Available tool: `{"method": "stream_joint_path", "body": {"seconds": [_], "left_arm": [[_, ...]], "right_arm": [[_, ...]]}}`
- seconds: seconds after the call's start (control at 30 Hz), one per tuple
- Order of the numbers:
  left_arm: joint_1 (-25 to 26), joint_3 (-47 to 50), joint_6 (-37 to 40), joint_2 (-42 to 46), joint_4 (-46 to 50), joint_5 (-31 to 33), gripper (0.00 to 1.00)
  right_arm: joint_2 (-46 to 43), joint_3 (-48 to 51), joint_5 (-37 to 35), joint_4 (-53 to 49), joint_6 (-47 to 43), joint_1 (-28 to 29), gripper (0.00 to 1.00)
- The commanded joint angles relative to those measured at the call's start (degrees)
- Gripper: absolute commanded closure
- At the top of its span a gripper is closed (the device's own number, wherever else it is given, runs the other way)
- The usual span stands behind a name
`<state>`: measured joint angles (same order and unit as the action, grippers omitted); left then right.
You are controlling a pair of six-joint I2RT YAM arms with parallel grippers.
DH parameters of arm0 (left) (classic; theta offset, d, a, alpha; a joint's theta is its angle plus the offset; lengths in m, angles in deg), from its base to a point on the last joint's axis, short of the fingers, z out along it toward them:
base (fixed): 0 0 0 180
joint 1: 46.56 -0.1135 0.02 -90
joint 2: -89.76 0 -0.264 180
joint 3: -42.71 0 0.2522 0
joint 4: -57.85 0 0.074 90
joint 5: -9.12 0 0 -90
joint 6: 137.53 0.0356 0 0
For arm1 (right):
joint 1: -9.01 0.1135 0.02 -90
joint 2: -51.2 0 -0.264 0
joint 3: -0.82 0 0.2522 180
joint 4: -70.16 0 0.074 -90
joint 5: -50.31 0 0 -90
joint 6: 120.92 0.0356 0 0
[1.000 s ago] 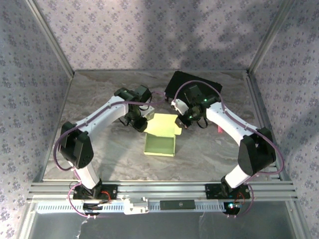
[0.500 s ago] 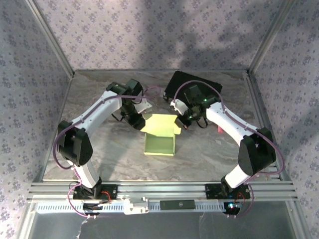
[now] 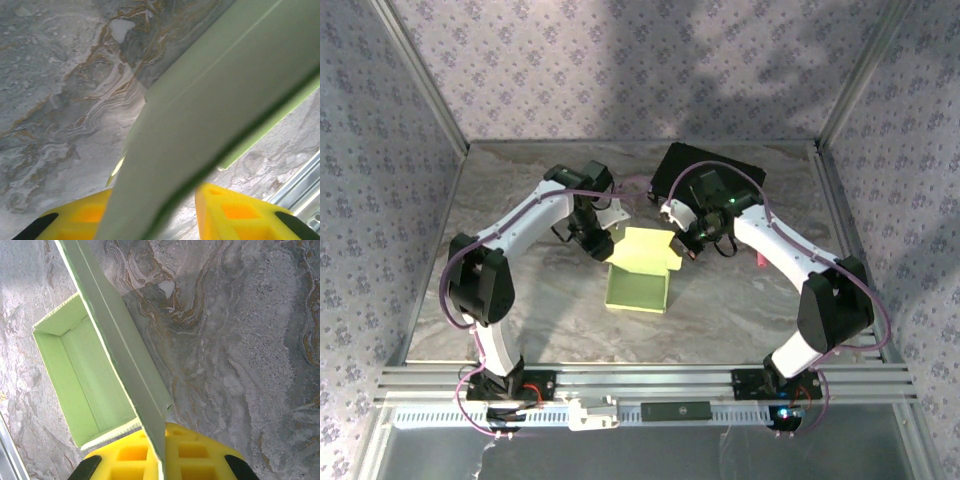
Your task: Fold the paper box
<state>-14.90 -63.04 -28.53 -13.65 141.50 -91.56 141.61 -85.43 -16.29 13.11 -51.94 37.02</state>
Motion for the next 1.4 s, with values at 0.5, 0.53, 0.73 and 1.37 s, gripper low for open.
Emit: {"method": "stream_joint_path", "body": {"seconds": [0.5, 0.53, 0.73, 1.37], "left_arm": [[-4.61, 3.16, 6.31, 5.57, -4.33, -10.99, 0.5], [-4.61, 3.31, 6.69, 5.76, -4.88, -10.85, 0.5], [-4.55, 0.62, 7.84, 3.62, -4.56, -10.91, 0.5], [-7.15, 5.54, 3.15, 9.61, -10.88, -6.39, 0.5]], "right_arm": [[3.35, -5.27, 7.09, -6.39, -10.17, -3.22, 1.0], [3.98, -5.91, 7.65, -6.98, -10.55, -3.17, 1.0], [5.54, -7.31, 6.92, -7.62, -11.27, -2.38, 1.0], [5.38, -7.03, 5.75, -7.56, -13.95, -2.87, 1.0]]}}
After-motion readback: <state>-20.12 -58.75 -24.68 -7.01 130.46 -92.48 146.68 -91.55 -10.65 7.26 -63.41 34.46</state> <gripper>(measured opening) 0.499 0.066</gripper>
